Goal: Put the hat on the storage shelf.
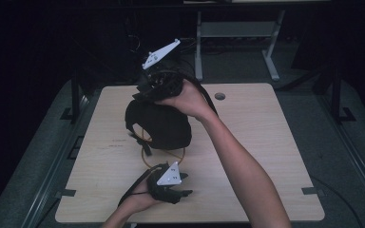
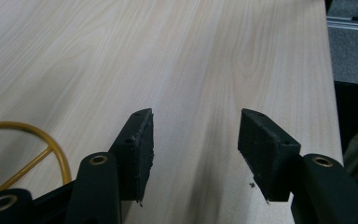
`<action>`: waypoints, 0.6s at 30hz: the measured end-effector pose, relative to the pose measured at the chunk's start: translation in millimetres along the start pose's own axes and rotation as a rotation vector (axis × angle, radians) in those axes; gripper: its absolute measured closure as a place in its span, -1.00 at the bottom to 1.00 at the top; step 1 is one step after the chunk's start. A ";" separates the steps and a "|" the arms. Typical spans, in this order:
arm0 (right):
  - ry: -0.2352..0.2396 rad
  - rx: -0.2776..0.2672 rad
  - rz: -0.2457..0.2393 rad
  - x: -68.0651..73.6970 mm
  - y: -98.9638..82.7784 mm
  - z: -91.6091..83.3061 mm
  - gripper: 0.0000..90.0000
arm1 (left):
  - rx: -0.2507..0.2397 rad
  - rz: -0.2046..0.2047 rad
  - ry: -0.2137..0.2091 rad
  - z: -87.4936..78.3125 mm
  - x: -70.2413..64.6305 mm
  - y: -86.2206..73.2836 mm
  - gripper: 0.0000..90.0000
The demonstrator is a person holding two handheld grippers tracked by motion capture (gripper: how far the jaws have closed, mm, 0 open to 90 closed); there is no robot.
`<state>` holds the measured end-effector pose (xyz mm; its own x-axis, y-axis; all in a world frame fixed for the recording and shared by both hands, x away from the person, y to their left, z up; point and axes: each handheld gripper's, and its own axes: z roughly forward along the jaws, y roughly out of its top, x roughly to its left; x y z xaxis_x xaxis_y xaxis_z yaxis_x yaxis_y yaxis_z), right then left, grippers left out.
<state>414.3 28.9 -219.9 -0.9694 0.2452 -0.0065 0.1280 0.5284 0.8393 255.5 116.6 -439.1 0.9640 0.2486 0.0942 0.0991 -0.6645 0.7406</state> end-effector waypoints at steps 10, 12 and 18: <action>0.004 -0.032 0.067 -5.8 -18.0 -16.6 -0.06 | 0.003 -0.002 0.002 -1.2 0.1 -0.6 0.00; 0.005 -0.041 0.069 -7.2 -21.5 -21.2 -0.09 | 0.005 -0.009 0.005 -1.6 0.7 -1.2 -0.01; -0.011 -0.048 0.086 -9.6 -34.8 -34.8 -0.13 | 0.009 -0.006 0.006 -1.9 0.9 -1.7 -0.02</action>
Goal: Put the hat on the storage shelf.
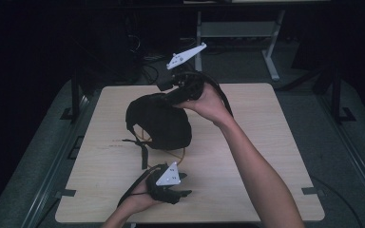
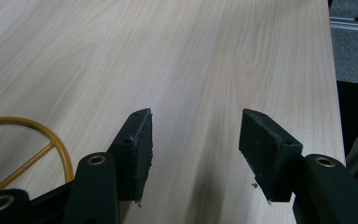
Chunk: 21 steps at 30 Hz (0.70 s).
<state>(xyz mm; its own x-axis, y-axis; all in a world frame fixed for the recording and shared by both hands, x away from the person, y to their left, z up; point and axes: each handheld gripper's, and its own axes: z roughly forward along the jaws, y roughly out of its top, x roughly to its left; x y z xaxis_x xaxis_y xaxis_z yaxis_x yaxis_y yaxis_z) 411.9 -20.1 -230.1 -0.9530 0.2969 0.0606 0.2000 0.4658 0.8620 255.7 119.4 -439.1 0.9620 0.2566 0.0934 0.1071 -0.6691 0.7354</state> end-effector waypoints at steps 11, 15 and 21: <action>-0.023 -0.014 0.037 -5.7 -23.7 -25.7 -0.22 | -0.007 -0.005 0.011 0.9 -0.2 -1.1 -0.10; -0.037 -0.014 0.046 -7.6 -34.1 -35.6 -0.24 | -0.004 -0.015 0.015 1.7 -0.2 -1.2 -0.15; -0.049 -0.019 0.088 -11.4 -49.0 -47.9 -0.26 | -0.004 -0.021 0.018 3.2 0.2 -2.3 -0.18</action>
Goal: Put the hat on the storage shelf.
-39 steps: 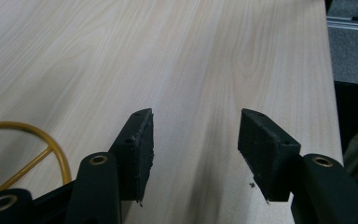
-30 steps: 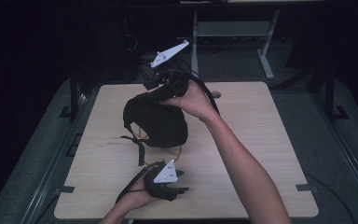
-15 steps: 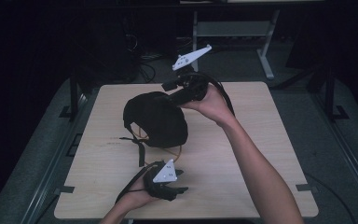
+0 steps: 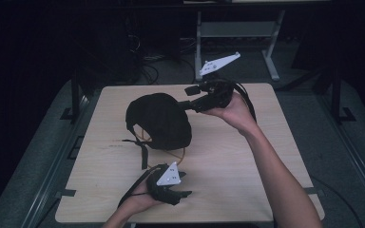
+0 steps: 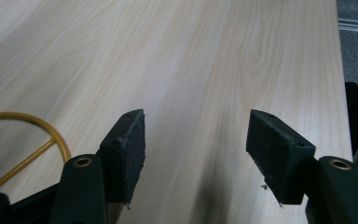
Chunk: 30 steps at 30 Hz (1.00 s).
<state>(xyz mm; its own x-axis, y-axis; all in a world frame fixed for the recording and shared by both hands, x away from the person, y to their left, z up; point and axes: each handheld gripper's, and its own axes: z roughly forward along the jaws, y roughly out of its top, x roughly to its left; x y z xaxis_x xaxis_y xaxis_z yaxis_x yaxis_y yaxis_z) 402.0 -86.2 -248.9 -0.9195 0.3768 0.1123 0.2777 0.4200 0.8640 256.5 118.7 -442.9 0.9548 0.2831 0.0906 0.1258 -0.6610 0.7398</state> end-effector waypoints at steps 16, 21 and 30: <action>-0.043 0.003 0.040 -10.5 -30.1 -26.4 -0.37 | -0.001 -0.017 0.008 0.8 1.5 -1.9 -0.26; -0.054 0.010 0.057 -13.5 -41.5 -33.5 -0.39 | -0.005 -0.024 0.011 1.8 1.5 -2.6 -0.28; -0.069 0.012 0.088 -16.0 -60.6 -44.1 -0.40 | -0.014 -0.037 0.011 2.8 1.8 -3.1 -0.29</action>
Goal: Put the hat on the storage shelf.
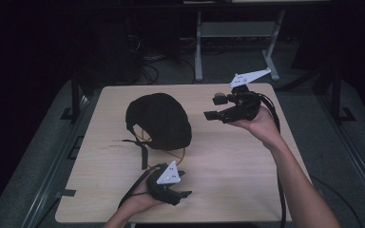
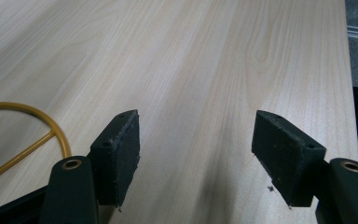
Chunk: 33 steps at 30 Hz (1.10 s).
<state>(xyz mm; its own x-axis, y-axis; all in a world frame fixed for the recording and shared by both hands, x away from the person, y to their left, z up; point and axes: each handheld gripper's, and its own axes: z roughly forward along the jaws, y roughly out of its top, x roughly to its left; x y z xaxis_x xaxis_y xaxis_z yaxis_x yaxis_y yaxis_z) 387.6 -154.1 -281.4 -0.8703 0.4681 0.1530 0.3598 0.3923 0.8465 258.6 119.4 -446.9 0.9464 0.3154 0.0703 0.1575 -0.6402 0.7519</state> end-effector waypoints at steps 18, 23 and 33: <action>-0.039 0.007 0.061 -10.6 -48.0 -17.1 -0.53 | 0.007 0.007 0.011 0.8 2.0 -0.3 -0.32; -0.047 0.007 0.075 -12.2 -59.5 -21.3 -0.55 | 0.011 -0.009 0.008 1.1 1.1 -0.8 -0.32; -0.075 0.014 0.105 -14.8 -86.6 -28.6 -0.57 | 0.009 -0.018 0.008 1.1 1.0 -1.4 -0.34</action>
<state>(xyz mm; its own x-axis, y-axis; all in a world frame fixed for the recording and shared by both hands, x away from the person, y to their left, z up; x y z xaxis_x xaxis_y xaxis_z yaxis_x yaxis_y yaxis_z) 359.7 -217.7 -342.3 -0.8004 0.5647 0.2012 0.4524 0.3488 0.8208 259.6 119.8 -448.6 0.9412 0.3322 0.0621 0.1770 -0.6410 0.7469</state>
